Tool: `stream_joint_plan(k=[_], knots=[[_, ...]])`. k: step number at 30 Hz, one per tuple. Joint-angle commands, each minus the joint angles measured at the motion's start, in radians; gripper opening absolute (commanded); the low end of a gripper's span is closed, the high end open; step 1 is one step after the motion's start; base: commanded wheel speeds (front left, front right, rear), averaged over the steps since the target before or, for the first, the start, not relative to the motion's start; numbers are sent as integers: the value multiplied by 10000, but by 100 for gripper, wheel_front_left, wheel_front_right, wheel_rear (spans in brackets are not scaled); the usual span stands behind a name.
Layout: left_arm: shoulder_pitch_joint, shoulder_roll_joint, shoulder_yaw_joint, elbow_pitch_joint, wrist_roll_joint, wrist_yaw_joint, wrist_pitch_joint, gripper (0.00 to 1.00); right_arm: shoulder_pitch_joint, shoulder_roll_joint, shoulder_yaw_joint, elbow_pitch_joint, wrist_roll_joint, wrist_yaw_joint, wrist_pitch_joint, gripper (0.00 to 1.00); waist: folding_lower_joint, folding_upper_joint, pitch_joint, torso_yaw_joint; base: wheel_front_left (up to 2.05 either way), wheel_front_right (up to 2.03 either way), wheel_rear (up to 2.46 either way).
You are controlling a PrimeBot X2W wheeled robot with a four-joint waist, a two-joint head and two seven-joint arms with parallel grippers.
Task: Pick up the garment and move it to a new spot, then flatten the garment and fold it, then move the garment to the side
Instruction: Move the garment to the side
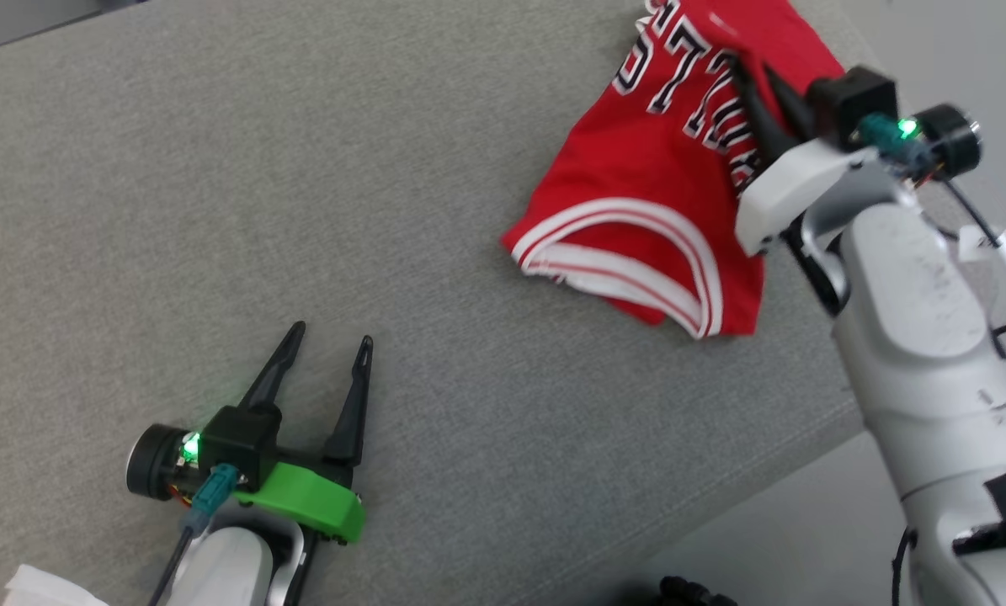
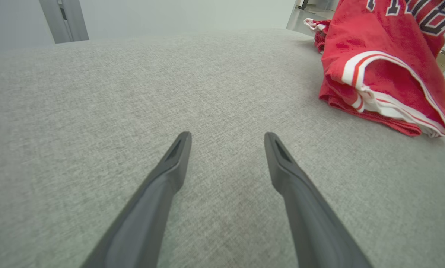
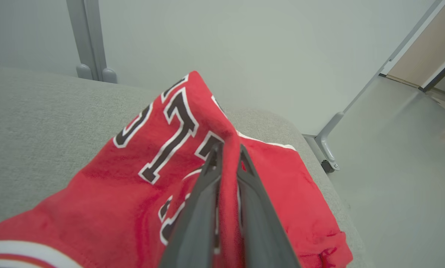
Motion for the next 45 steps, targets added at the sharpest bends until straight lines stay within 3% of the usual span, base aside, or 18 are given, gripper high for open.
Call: stream_joint_plan(k=[1, 11, 12, 13, 14, 19, 24, 29, 34, 45], knots=[[-231, 137, -33, -29, -89, -19, 3, 100, -448, -280, -329, 137, -275, -21, 149, 0, 0, -1, 730, 728, 0, 0, 0], [-735, 306, -259, -37, -155, -4, 13, 100, -1566, -2286, -4044, 597, -2761, -21, 1295, 0, 0, -1, 1334, 1636, 0, 0, 0], [-740, 283, -195, -36, -182, -1, 13, 100, -1466, -2379, -4380, 564, -3049, -21, 1381, 29, 0, -1, 1340, 1666, 0, 0, 0], [-750, 269, -170, -25, -186, -1, 13, 100, -1301, -2429, -4693, 564, -3354, -21, 1528, 93, 0, -1, 1337, 1698, 0, 0, 0], [-754, 254, -122, -14, -196, -1, 17, 100, -1218, -2415, -4995, 554, -3515, -21, 1586, 100, 0, -1, 1331, 1715, 0, 0, 0], [-692, 223, -6, 55, -186, 1, 23, 100, -836, -1987, -6427, 394, -3976, -21, 1021, 100, 0, -1, 1080, 1693, 0, 0, 0], [-504, 20, 210, 17, -75, 1, 14, 100, -771, -1160, -6362, 352, -3860, -21, -253, 100, 0, -1, 598, 1646, 0, 0, 0], [-420, -209, 612, 13, 45, 1, 4, 100, -815, -343, -5079, 25, -2908, -21, -852, 100, 0, -1, 83, 1730, 0, 0, 0], [-228, -396, 1093, 46, 244, -1, 4, 100, 53, 64, -3384, -1281, -1228, -21, -861, 100, 0, -1, -423, 2053, 0, 0, 0], [323, -807, 2588, 150, 574, 1, 4, 100, 2822, 145, -1255, -2530, 965, -21, -869, 100, 0, -1, -1448, 3162, 0, 0, 0]])
